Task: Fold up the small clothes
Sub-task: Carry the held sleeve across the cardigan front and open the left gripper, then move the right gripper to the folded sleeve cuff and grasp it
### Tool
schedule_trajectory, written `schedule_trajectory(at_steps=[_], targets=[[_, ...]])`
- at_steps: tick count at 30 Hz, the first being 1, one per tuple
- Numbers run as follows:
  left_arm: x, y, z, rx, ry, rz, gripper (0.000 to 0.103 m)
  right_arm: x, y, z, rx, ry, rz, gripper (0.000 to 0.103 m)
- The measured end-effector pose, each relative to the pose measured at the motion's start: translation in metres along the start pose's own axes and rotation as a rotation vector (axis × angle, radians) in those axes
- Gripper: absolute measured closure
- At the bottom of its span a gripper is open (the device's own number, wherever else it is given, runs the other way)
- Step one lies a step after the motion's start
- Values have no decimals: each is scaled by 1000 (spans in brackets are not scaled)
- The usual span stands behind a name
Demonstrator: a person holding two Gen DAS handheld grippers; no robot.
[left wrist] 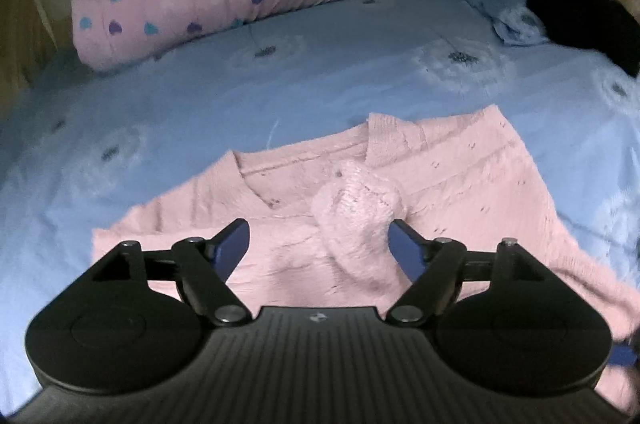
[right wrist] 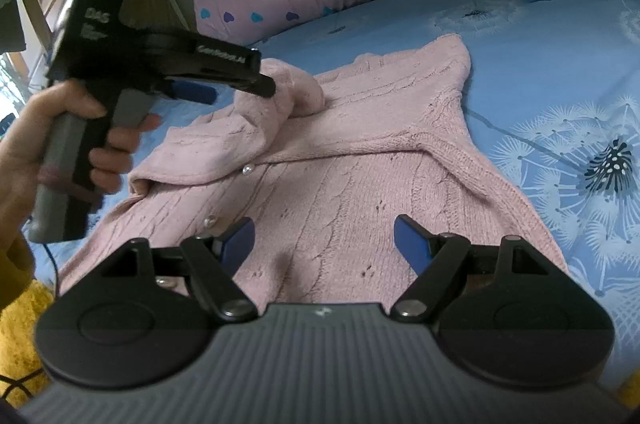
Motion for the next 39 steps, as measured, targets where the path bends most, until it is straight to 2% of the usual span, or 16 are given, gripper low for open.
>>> schedule_trajectory(at_steps=[7, 12, 15, 18, 22, 27, 29, 33, 36, 39], targets=[[-49, -1, 44, 67, -21, -29, 15, 1, 0, 2, -9, 10, 6, 25], [-61, 14, 99, 96, -107, 4, 14, -1, -11, 9, -7, 4, 16, 24], [-58, 25, 143, 117, -200, 39, 14, 1, -20, 15, -30, 4, 17, 24], [-56, 36, 180, 87, -242, 74, 14, 5, -31, 20, -54, 12, 18, 24], [-50, 49, 208, 4, -237, 88, 14, 16, -42, 26, -83, 34, 26, 24], [-31, 58, 203, -209, -158, 58, 14, 38, -69, 40, -112, 57, 9, 24], [-19, 58, 190, -247, -122, 48, 14, 51, -79, 52, -145, 75, -9, 24], [4, 58, 160, -246, -64, 63, 14, 81, -96, 82, -282, 131, -42, 25], [19, 63, 154, -238, -69, 77, 14, 100, -105, 99, -383, 157, -57, 25], [31, 73, 156, -253, -67, 99, 14, 124, -106, 106, -476, 188, -24, 25]])
Point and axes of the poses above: each gripper's, at about its wrist camera, not at the fingertips, and x roughly the way its jaws point, z to its left, y to its underside, the point moved 10 cm from there along x, roughly the way its jaws point, and after that the axes turned 2 degrees about -z, right-handed, at the moved point
